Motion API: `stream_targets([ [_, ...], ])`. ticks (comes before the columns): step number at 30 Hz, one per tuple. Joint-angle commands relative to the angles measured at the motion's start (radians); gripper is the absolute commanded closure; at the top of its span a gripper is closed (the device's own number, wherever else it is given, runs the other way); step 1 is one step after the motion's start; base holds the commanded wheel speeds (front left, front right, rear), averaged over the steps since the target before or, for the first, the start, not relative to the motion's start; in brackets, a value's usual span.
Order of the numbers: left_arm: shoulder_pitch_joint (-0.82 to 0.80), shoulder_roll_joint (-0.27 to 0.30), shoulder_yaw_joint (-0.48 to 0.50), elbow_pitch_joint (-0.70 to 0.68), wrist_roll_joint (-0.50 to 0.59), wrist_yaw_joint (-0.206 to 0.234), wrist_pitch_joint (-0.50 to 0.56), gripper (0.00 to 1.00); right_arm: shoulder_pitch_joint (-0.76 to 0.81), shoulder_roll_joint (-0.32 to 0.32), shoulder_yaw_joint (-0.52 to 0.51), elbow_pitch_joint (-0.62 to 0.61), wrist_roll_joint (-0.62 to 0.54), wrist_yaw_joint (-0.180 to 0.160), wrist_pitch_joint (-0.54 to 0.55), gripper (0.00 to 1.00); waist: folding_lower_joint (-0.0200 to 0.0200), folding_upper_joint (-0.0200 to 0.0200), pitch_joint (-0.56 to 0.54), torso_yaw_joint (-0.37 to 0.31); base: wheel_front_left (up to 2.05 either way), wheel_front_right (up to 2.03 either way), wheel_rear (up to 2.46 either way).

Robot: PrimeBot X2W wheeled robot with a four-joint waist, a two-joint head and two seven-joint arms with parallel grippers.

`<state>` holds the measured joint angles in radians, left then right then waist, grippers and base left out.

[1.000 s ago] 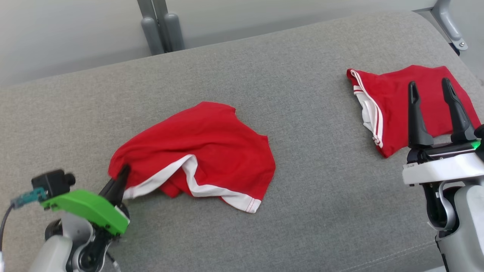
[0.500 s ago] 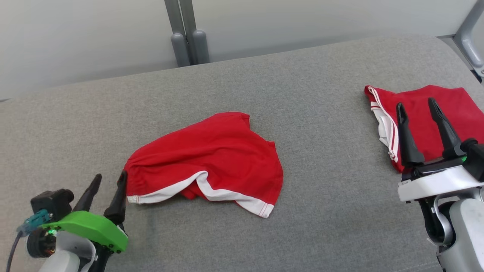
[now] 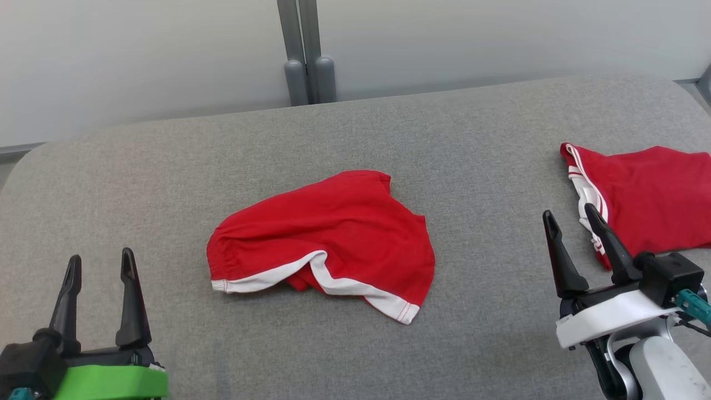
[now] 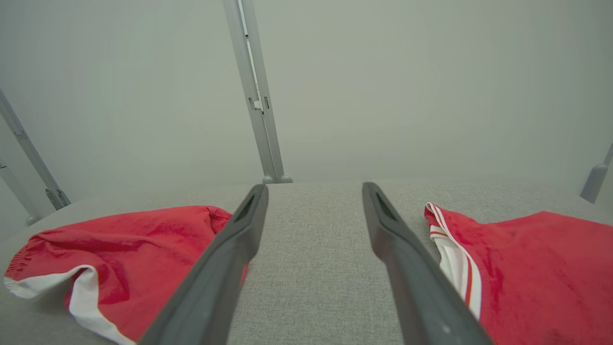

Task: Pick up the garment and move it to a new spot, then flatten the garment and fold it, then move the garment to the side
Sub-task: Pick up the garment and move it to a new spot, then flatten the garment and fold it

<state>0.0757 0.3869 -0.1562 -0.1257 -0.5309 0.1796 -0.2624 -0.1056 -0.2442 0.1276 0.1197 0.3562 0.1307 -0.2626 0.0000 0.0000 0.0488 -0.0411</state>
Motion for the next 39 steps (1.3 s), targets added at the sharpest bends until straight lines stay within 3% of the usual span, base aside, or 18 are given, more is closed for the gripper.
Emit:
stream_targets([
  [1,0.021,-0.015,0.015,-0.007,0.029,-0.005,-0.002,0.0,0.015,0.003,0.003,0.007,0.008,0.0,-0.002,0.0,0.0,0.0,0.006,0.006,0.0,0.0,0.0],
  [10,0.021,-0.092,0.047,0.017,0.102,-0.072,-0.003,0.0,0.003,-0.003,0.076,0.055,0.055,0.0,0.007,0.0,0.0,0.0,0.003,0.025,0.0,0.0,0.0],
  [21,-0.012,-0.155,0.034,0.08,0.139,-0.144,-0.003,0.0,-0.056,0.024,0.292,0.226,0.269,0.0,0.32,0.0,0.0,0.0,0.007,0.12,0.0,0.0,0.0],
  [31,-0.025,-0.187,0.04,0.124,0.155,-0.175,-0.003,0.0,-0.111,0.065,0.298,0.383,0.302,0.0,0.479,0.0,0.0,0.0,0.013,0.206,0.0,0.0,0.0],
  [34,-0.027,-0.194,0.044,0.128,0.159,-0.181,-0.003,0.0,-0.115,0.072,0.297,0.402,0.296,0.0,0.478,0.0,0.0,0.0,0.014,0.219,0.0,0.0,0.0],
  [35,-0.027,-0.196,0.047,0.13,0.162,-0.184,-0.003,0.0,-0.116,0.073,0.296,0.406,0.294,0.0,0.47,0.15,0.0,0.0,0.014,0.222,0.0,0.0,0.0],
  [36,-0.026,-0.198,0.049,0.132,0.162,-0.185,-0.003,0.0,-0.117,0.074,0.293,0.407,0.294,0.0,0.462,0.49,0.0,0.0,0.015,0.223,0.0,0.0,0.0],
  [37,-0.024,-0.199,0.052,0.134,0.163,-0.188,-0.003,0.0,-0.118,0.074,0.293,0.409,0.295,0.0,0.455,1.0,0.0,0.0,0.014,0.222,0.0,0.0,0.0],
  [39,-0.018,-0.201,0.06,0.138,0.165,-0.188,-0.003,0.0,-0.12,0.065,0.295,0.407,0.3,0.0,0.444,1.0,0.0,0.0,0.013,0.217,0.0,0.0,0.0],
])
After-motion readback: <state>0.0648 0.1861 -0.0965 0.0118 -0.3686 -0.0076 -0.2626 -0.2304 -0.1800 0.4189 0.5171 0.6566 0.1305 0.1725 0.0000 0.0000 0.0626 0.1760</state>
